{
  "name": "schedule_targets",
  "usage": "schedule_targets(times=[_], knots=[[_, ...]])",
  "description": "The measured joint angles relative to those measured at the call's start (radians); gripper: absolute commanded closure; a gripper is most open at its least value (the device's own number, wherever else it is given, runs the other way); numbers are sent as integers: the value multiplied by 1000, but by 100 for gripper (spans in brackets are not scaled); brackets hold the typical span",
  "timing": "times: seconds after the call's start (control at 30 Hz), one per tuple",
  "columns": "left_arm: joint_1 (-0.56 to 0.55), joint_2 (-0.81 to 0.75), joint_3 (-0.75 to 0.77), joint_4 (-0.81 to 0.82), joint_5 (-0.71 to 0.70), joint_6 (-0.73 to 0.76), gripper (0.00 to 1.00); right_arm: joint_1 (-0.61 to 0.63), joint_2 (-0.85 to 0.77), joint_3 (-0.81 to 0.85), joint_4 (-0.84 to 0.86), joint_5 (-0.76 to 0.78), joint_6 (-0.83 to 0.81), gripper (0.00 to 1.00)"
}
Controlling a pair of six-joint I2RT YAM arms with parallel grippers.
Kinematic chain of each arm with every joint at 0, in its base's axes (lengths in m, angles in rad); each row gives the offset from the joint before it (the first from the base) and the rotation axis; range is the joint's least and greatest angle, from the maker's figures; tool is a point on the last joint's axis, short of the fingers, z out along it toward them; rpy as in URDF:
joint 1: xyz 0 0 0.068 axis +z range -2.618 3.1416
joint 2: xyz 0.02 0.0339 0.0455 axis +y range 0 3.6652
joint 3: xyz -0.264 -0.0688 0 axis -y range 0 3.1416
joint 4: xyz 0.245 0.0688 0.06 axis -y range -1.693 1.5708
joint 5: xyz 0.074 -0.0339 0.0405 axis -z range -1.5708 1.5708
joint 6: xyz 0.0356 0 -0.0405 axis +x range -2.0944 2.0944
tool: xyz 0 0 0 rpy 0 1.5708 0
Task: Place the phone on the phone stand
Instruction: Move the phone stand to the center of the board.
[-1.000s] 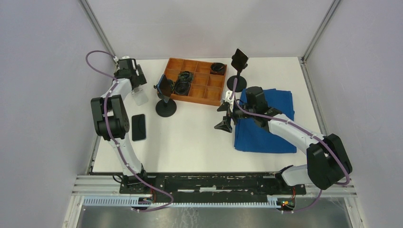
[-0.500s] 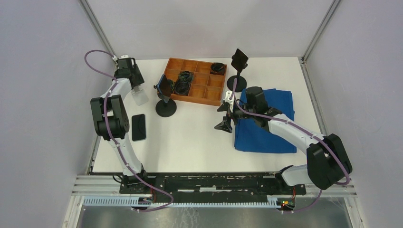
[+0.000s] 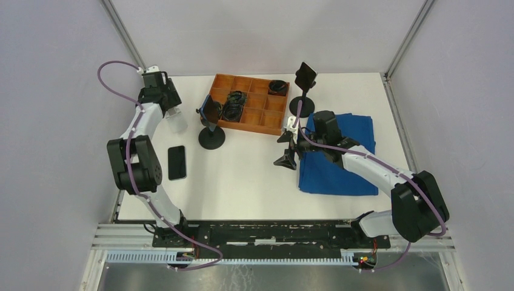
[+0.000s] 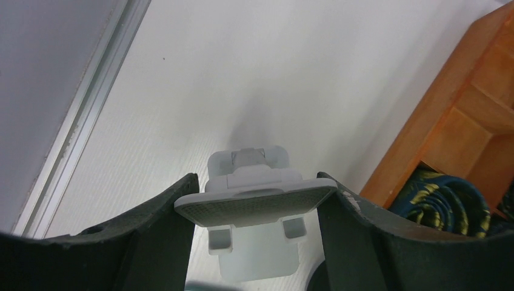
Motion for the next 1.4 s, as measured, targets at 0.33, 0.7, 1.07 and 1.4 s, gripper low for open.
schedule_targets(times=[0.33,0.7,1.07,1.4], knots=[[0,-267,-186,-62,113,-9,82,0,-5,0,-1,0,0,4],[-1,-620,-454,-145,293,-58,83,0,-8,0,-3,1,-1,4],[-25,-881,-587,-189,407,-132,87,0,-8,0,-5,3,-7,4],[-102,-989,-698,-222,489,-209,87,-1,-8,0,-8,4,-12,4]])
